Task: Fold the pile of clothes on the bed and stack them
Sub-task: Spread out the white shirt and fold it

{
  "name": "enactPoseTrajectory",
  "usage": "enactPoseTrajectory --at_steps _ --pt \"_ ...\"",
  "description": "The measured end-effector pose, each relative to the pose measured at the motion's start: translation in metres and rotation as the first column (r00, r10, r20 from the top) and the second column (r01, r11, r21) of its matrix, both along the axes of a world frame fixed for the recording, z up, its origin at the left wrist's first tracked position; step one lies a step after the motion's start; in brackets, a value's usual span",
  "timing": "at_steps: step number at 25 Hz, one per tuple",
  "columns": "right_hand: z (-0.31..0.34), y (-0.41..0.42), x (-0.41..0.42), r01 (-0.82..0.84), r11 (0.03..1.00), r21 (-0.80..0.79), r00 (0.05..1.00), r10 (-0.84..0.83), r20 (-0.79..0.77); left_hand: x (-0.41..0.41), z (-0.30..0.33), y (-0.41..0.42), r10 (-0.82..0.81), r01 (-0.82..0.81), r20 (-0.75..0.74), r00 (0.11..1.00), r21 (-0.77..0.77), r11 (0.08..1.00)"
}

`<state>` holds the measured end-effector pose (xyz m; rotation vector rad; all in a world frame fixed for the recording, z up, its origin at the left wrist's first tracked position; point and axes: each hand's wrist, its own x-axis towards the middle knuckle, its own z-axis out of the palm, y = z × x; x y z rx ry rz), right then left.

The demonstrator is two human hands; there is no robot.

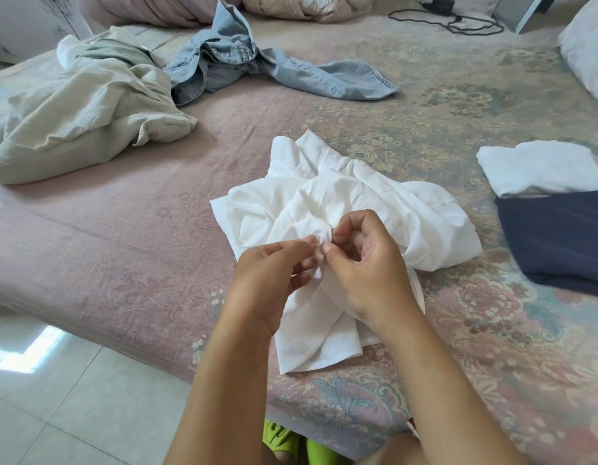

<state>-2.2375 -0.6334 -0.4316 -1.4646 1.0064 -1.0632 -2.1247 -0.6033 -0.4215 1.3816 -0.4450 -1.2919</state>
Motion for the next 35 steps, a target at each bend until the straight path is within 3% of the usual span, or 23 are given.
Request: enactPoseTrajectory --at_steps 2,4,6,9,11,14,17,18,19,21,22,23,25,27,30,33,35 --pt "0.000 0.001 -0.001 -0.002 0.995 -0.096 0.993 -0.009 -0.115 0.002 -0.001 0.001 -0.042 0.044 -0.084 0.996 0.018 0.999" --pt "-0.001 0.000 -0.002 -0.001 0.992 -0.127 0.991 -0.016 -0.135 0.005 -0.001 0.003 -0.065 0.066 -0.102 0.993 0.008 0.998" --pt "-0.002 -0.001 -0.003 -0.010 0.997 -0.076 0.992 0.000 -0.126 0.008 -0.004 0.004 -0.052 0.053 0.084 0.995 -0.001 0.999" --pt "-0.008 -0.005 -0.014 -0.017 0.999 0.039 0.975 0.025 -0.219 0.011 -0.009 0.005 0.041 -0.033 0.464 0.885 -0.026 0.999" --pt "-0.015 -0.010 -0.021 0.012 0.993 0.121 0.967 0.020 -0.255 0.011 -0.012 0.004 0.082 -0.054 0.553 0.829 -0.067 0.996" --pt "-0.019 -0.015 -0.027 0.032 0.968 0.249 0.991 0.002 -0.133 0.011 -0.024 0.000 0.002 0.020 0.690 0.724 -0.025 0.999" --pt "-0.017 -0.017 -0.044 0.037 0.971 0.234 0.990 -0.004 -0.139 0.014 -0.029 0.011 -0.002 0.040 0.735 0.678 -0.034 0.999" --pt "-0.019 -0.018 -0.052 0.014 0.981 0.195 0.963 0.039 -0.268 0.017 -0.030 0.017 -0.023 0.060 0.733 0.680 -0.025 0.998" --pt "-0.022 -0.019 -0.061 -0.032 0.987 0.155 0.871 0.103 -0.480 0.021 -0.031 0.025 -0.073 0.102 0.727 0.683 0.004 0.995" --pt "-0.034 -0.017 -0.073 -0.136 0.977 0.163 0.551 0.211 -0.808 0.023 -0.037 0.037 -0.217 0.206 0.712 0.668 0.103 0.973" --pt "-0.040 -0.012 -0.076 -0.160 0.971 0.176 0.447 0.230 -0.865 0.020 -0.041 0.043 -0.282 0.257 0.715 0.639 0.148 0.955" --pt "-0.044 -0.008 -0.077 -0.166 0.973 0.158 0.420 0.215 -0.882 0.015 -0.044 0.046 -0.325 0.291 0.735 0.595 0.180 0.940" --pt "-0.043 0.000 -0.080 -0.160 0.987 0.006 0.480 0.084 -0.873 0.008 -0.045 0.050 -0.320 0.292 0.788 0.526 0.186 0.938" --pt "-0.034 0.004 -0.088 -0.098 0.990 -0.103 0.587 -0.026 -0.809 0.011 -0.035 0.051 -0.244 0.253 0.798 0.550 0.120 0.960" --pt "-0.011 -0.001 -0.100 -0.071 0.994 -0.079 0.675 -0.010 -0.738 0.017 -0.019 0.055 -0.204 0.307 0.805 0.557 0.029 0.951" --pt "0.002 -0.017 -0.095 -0.107 0.987 -0.122 0.709 -0.010 -0.705 0.022 -0.012 0.045 -0.087 0.377 0.908 0.409 -0.082 0.923" --pt "0.002 -0.039 -0.082 -0.149 0.961 -0.233 0.626 -0.090 -0.774 0.024 -0.015 0.021 0.026 0.426 0.976 0.218 -0.119 0.897"
